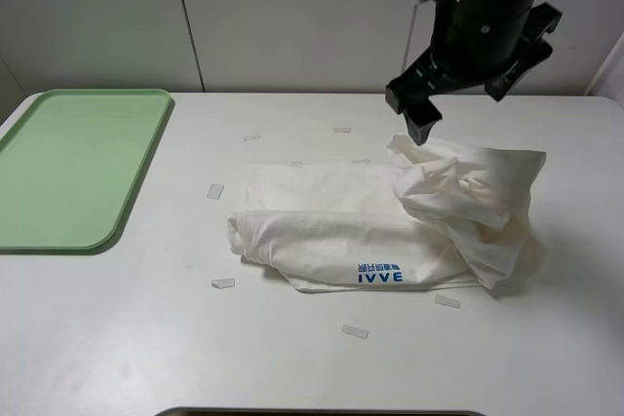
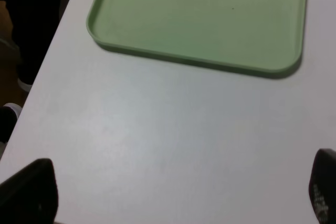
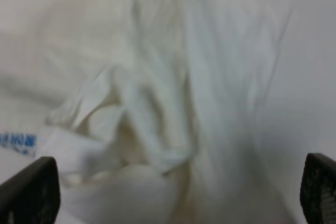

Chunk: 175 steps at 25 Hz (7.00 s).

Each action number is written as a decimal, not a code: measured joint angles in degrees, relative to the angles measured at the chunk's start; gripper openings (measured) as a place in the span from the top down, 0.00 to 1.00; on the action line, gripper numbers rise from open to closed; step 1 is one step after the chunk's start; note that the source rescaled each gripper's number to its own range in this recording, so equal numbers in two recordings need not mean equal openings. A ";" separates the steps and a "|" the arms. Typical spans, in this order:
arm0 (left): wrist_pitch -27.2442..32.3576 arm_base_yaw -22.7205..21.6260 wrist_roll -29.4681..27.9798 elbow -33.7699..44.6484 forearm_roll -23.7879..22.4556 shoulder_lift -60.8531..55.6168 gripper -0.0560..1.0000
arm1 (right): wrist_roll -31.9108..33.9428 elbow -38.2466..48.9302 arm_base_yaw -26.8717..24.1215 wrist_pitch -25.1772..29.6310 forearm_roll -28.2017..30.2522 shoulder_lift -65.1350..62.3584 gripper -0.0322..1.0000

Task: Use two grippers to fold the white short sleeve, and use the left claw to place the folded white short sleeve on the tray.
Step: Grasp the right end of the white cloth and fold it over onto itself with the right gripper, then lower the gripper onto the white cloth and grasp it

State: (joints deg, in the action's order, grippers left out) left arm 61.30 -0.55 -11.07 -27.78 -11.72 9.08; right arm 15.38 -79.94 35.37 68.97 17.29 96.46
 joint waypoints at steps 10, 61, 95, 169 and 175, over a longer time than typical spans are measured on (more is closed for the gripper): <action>0.00 0.00 0.00 0.00 0.00 0.00 0.05 | -2.75 -2.63 -5.59 0.64 2.20 -3.51 0.00; 0.00 0.00 0.00 0.00 -0.06 0.00 0.05 | -15.69 25.21 -10.77 -19.73 -21.85 2.02 0.00; 0.00 0.00 0.00 0.00 0.00 0.00 0.05 | -12.86 30.49 -10.71 0.86 -20.61 -61.28 0.00; 0.00 0.00 0.06 0.00 -0.29 0.00 0.05 | -16.95 51.61 -32.67 -9.87 -18.76 -96.80 0.00; 0.00 0.00 0.07 0.00 -0.29 0.00 0.06 | -16.95 51.61 -32.67 -9.87 -18.76 -96.80 0.00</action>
State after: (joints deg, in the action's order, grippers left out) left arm 61.30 -0.55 -11.00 -27.78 -12.01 9.08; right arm -1.58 -28.33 2.69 59.10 -1.48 -0.34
